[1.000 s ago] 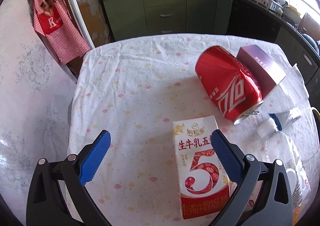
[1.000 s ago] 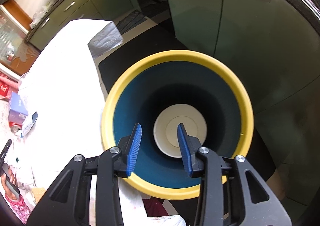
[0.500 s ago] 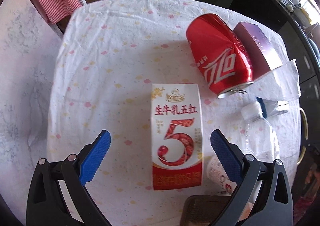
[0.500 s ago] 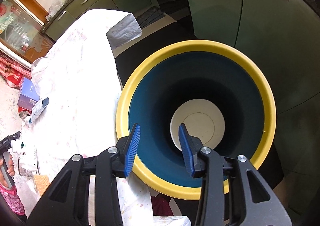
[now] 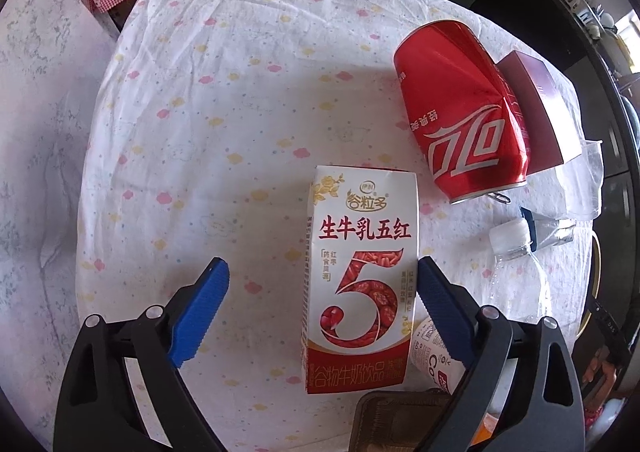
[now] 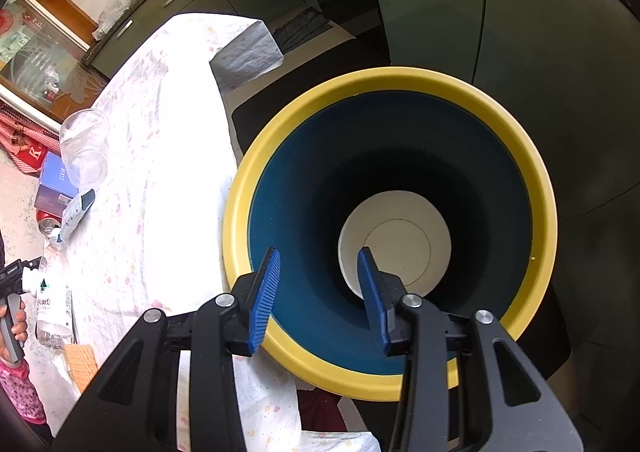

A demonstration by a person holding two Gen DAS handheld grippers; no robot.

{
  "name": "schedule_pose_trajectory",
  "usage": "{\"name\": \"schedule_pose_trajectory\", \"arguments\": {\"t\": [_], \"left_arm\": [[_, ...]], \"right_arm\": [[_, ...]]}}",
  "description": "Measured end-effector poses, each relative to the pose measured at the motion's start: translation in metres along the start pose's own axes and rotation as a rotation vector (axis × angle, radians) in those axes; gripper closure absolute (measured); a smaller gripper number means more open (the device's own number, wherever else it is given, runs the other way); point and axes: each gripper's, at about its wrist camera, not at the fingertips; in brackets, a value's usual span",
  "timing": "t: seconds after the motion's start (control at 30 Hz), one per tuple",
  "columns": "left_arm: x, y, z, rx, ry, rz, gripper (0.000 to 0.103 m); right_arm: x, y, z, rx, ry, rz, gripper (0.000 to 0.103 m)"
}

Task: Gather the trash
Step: 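Reach the left tool to the red-and-white milk carton and grasp it, then carry the milk carton with the left tool over the bin and release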

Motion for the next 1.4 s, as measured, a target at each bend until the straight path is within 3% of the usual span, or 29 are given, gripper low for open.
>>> {"name": "schedule_pose_trajectory", "arguments": {"t": [0.23,0.53,0.73,0.77,0.83,0.97,1.13,1.4], "left_arm": [[-0.004,-0.007,-0.011,0.032,0.066,-0.013,0.012],[-0.019,-0.011,-0.006,-0.015,-0.006,-0.051,0.018],[-0.029,-0.002,0.007,-0.075,-0.06,-0.062,0.039],[-0.028,-0.002,0.005,-0.077,-0.062,-0.061,0.047],[-0.024,-0.002,0.001,-0.081,-0.066,-0.056,0.049],[-0.004,0.0,-0.005,-0.122,-0.099,-0.005,0.05],[0.035,0.014,0.008,-0.178,-0.082,0.065,0.05],[0.12,0.048,0.087,-0.394,0.02,0.191,0.049]], "right_arm": [[0.0,-0.003,-0.007,0.02,-0.002,0.002,0.064],[-0.001,-0.005,-0.013,0.037,-0.003,0.003,0.064],[-0.001,-0.004,-0.015,0.054,0.0,0.009,0.064],[0.001,-0.003,-0.016,0.053,0.001,0.013,0.064],[0.004,-0.002,-0.014,0.051,0.003,0.026,0.064],[0.01,0.001,-0.013,0.049,0.002,0.044,0.064],[0.013,0.006,-0.014,0.052,0.004,0.053,0.064],[0.024,0.018,-0.003,0.025,0.011,0.09,0.064]]}}
Point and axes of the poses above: each gripper's, at about its wrist camera, not at the fingertips, and x roughly against the way its jaws point, z to its right, y to its underside, and after that the axes turned 10 degrees about y, right-handed
